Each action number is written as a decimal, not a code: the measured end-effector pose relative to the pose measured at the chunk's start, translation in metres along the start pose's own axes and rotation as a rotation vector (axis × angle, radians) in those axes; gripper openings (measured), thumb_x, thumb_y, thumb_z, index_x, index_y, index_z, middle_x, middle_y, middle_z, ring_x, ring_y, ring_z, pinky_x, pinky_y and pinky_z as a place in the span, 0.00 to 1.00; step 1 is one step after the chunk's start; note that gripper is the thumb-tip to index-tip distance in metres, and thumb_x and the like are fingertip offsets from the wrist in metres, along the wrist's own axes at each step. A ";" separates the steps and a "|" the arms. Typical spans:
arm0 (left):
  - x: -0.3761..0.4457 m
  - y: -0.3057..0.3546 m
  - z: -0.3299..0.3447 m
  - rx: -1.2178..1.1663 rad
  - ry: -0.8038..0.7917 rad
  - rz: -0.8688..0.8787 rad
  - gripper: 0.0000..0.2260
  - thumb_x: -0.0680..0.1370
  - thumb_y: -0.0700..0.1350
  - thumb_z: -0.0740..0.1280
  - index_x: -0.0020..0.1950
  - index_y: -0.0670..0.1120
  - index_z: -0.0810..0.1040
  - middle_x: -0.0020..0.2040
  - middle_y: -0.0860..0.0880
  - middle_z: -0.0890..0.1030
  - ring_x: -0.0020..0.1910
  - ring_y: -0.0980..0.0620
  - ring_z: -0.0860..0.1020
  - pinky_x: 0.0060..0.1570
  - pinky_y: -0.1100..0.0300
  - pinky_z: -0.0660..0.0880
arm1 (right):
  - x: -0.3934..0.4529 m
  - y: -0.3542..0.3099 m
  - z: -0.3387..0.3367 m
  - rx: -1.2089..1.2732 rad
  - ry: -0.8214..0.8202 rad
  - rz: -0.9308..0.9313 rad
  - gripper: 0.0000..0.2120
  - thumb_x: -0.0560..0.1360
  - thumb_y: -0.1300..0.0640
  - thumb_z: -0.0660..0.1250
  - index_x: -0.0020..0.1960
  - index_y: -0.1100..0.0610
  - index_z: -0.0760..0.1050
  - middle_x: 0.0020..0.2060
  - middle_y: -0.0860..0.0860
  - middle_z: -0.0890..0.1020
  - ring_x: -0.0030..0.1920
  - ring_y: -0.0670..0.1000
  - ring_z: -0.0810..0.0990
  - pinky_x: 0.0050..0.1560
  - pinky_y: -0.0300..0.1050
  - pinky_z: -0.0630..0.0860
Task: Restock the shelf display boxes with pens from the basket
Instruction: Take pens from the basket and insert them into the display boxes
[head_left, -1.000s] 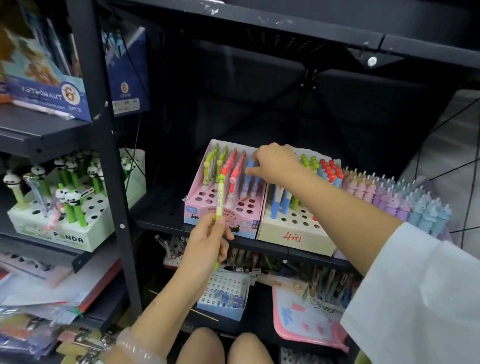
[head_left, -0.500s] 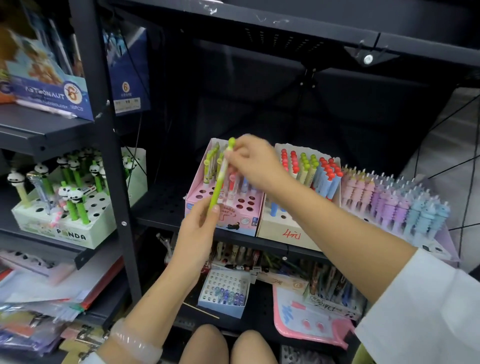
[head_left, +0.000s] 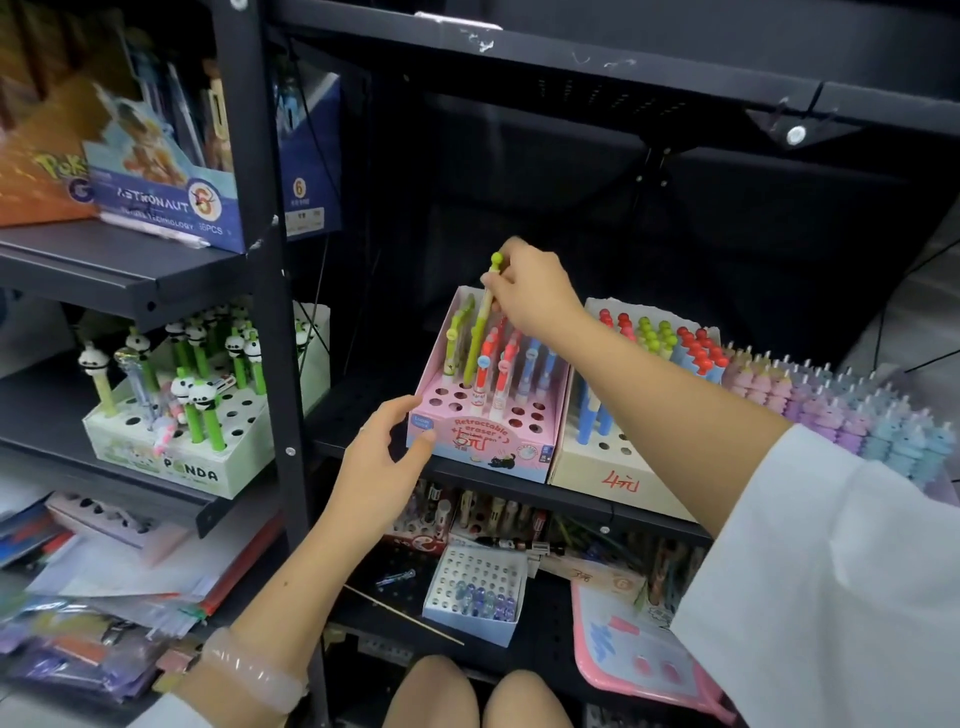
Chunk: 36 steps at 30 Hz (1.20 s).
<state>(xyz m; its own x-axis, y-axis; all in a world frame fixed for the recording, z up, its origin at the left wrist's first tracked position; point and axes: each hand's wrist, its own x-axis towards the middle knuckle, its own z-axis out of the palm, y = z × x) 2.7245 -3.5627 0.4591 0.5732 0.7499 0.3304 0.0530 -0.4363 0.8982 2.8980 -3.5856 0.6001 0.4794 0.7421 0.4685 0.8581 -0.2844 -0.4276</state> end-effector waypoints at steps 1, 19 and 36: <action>-0.001 0.000 0.000 -0.007 0.000 -0.003 0.16 0.79 0.47 0.62 0.67 0.53 0.69 0.63 0.59 0.71 0.61 0.61 0.67 0.56 0.70 0.62 | 0.001 -0.001 -0.002 0.008 0.021 -0.012 0.09 0.79 0.56 0.61 0.53 0.61 0.71 0.42 0.57 0.81 0.43 0.56 0.81 0.46 0.53 0.78; -0.019 0.031 0.076 -0.129 -0.344 0.037 0.14 0.79 0.46 0.62 0.61 0.60 0.66 0.58 0.68 0.70 0.60 0.66 0.68 0.56 0.71 0.62 | -0.080 0.094 -0.101 -0.067 0.192 0.068 0.06 0.79 0.53 0.60 0.48 0.56 0.68 0.34 0.55 0.81 0.39 0.56 0.81 0.41 0.51 0.77; -0.031 0.042 0.094 -0.064 -0.378 0.033 0.14 0.79 0.45 0.62 0.61 0.61 0.66 0.57 0.68 0.69 0.61 0.67 0.68 0.61 0.66 0.62 | -0.078 0.140 -0.102 -0.060 0.229 0.156 0.07 0.78 0.53 0.62 0.46 0.55 0.67 0.27 0.47 0.72 0.27 0.43 0.69 0.26 0.35 0.63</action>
<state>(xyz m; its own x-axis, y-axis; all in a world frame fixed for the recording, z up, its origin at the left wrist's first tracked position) 2.7858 -3.6506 0.4597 0.8356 0.4943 0.2397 -0.0149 -0.4158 0.9093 2.9993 -3.7450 0.5830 0.6302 0.5316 0.5659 0.7764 -0.4253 -0.4651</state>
